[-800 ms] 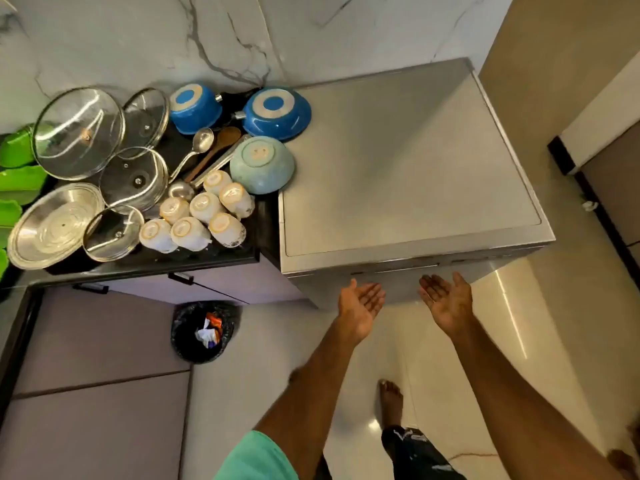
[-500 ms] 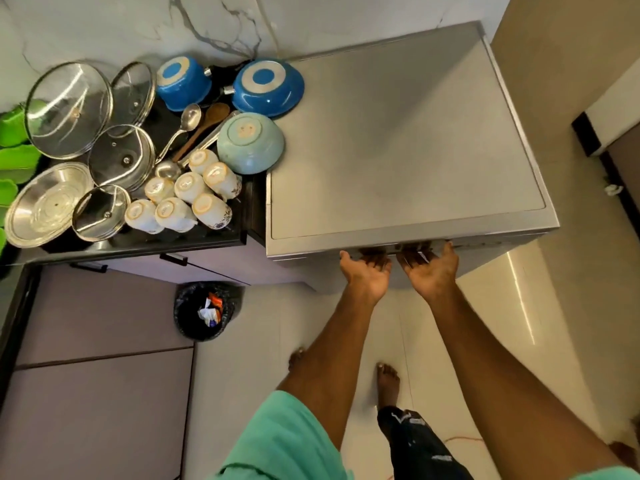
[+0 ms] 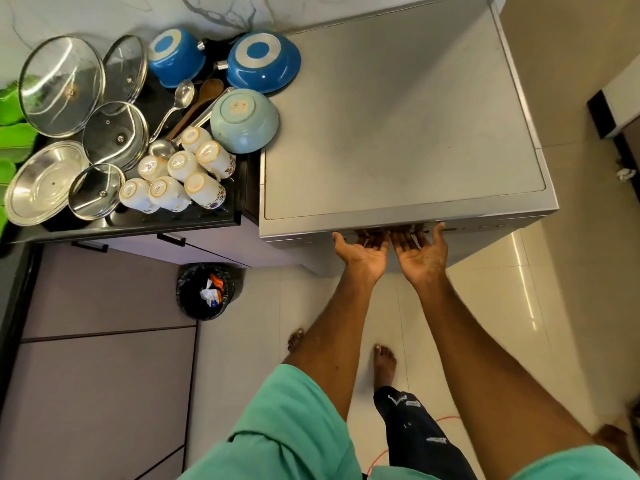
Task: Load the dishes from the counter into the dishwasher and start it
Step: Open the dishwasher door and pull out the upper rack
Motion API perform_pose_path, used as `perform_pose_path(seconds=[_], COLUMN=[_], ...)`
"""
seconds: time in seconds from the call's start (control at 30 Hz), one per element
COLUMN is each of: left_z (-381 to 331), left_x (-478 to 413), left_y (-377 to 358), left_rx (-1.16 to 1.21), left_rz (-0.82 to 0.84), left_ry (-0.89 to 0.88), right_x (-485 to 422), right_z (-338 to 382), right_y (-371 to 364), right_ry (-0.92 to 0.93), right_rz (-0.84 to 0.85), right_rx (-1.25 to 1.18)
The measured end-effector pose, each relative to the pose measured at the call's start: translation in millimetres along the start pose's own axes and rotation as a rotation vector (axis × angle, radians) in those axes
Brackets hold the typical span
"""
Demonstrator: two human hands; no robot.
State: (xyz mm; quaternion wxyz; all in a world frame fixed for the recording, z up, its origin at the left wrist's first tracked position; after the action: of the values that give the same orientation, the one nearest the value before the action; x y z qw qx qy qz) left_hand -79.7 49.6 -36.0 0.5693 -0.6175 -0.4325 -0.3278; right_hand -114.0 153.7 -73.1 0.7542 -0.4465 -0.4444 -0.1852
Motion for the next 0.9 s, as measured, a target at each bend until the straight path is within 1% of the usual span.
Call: perform_pose_path(seconds=[0.63, 0.83, 0.9], left_z=[-2, 1, 1], left_x=[0, -1, 0], left_y=[6, 9, 13], left_rx=[0.029, -0.025, -0.076], left_rz=[0.053, 0.033, 0.004], left_ry=[0.009, -0.004, -0.028], right_x=[-1, 2, 7], right_z=[-1, 1, 1], right_y=[-1, -2, 1], right_ry=[0.003, 0.047, 0.088], right_rz=[0.013, 0.001, 0.005], right_rx=[-0.001, 0.032, 0.102])
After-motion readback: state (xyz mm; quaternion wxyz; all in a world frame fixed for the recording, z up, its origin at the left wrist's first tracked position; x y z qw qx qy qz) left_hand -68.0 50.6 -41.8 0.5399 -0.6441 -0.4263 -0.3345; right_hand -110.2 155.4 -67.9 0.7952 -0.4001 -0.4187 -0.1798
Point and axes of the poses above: each hand's wrist, its own x-axis away from the middle knuckle, its own y-axis out of the back of the hand, z = x × y, the point moved 4 cm from there along -x, towards the middle knuckle, and after that the axes turned 7 degrees about -z, right-handed, at the moved point
